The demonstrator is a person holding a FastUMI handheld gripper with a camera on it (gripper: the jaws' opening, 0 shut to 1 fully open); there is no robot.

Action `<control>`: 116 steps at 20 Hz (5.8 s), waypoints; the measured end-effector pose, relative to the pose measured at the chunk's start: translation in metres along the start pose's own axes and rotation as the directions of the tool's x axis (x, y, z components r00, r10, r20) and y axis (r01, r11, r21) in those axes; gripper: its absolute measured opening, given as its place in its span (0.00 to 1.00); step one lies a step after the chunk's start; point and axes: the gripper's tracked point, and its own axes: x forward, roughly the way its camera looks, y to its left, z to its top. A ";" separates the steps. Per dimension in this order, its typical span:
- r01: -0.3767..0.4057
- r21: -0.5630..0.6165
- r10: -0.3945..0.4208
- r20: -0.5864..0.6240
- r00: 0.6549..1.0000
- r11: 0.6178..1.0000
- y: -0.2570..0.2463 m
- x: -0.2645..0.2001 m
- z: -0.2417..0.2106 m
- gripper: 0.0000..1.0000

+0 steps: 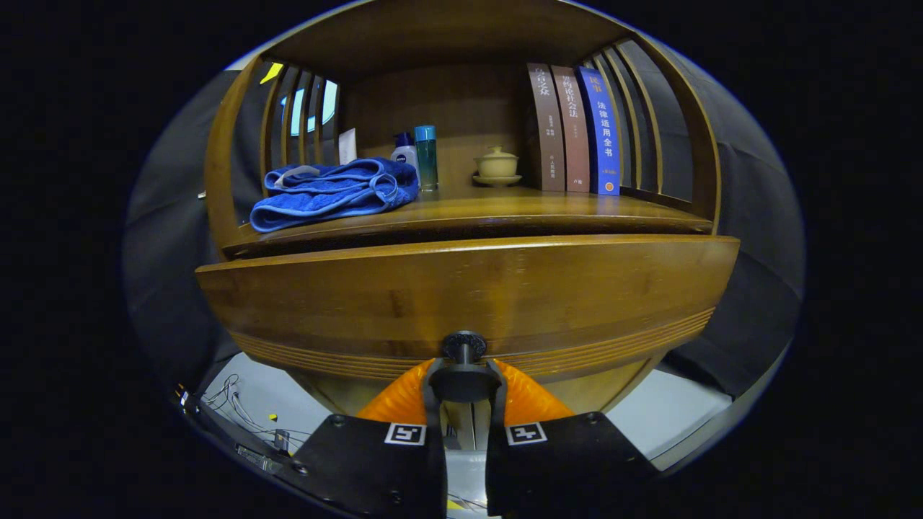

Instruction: Pull open the drawer, take out the items inside it, and place them on the countertop above the cabinet.

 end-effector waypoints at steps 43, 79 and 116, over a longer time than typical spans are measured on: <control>-0.001 -0.018 -0.007 -0.409 0.913 1.000 -0.010 0.007 0.068 0.94; -0.076 0.037 0.080 -0.120 0.990 0.996 0.002 -0.007 0.215 0.23; -0.117 0.024 0.095 0.437 0.895 0.993 0.015 -0.204 0.182 0.99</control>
